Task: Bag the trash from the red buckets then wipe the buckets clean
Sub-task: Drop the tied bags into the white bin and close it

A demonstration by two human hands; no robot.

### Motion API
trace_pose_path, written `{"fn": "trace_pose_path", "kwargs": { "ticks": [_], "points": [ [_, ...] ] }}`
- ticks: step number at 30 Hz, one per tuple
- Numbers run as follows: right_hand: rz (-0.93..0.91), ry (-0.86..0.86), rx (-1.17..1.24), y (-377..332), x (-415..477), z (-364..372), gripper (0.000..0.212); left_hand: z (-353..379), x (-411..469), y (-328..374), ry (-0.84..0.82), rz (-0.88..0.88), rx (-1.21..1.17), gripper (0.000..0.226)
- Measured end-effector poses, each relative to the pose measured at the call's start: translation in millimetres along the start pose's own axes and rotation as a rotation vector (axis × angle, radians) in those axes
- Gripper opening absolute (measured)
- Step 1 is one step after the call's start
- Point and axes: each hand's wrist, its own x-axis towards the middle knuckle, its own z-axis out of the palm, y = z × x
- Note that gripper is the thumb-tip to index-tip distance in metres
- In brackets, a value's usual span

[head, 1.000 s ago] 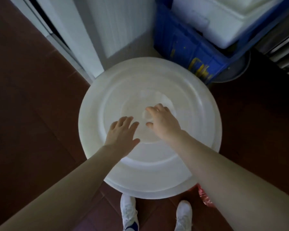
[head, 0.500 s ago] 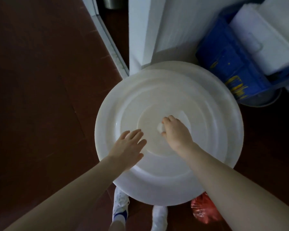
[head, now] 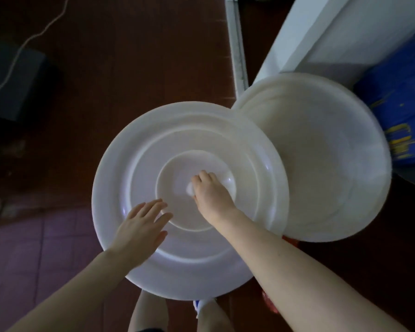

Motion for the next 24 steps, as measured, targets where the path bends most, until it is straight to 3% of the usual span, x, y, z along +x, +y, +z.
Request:
{"fn": "trace_pose_path", "kwargs": {
  "ticks": [11, 16, 20, 22, 24],
  "points": [
    [-0.292, -0.205, -0.174, -110.8, 52.0, 122.7, 0.029, 106.4, -89.7, -81.4, -0.209, -0.317, -0.123, 0.056],
    [-0.290, -0.220, -0.410, -113.4, 100.6, 191.6, 0.020, 179.7, -83.1, -130.4, -0.172, -0.435, -0.171, 0.059],
    [-0.262, -0.098, -0.315, -93.3, 144.3, 270.7, 0.028, 251.7, -40.8, -167.2, -0.202, -0.422, -0.186, 0.063],
    [-0.259, -0.120, -0.279, -80.4, 164.0, 315.1, 0.020, 292.5, -14.8, -181.6, -0.232, -0.406, -0.190, 0.065],
    [-0.286, -0.179, -0.301, -64.3, 185.3, 359.9, 0.026, 332.7, 9.9, -193.2, -0.251, -0.392, -0.178, 0.066]
  ]
}}
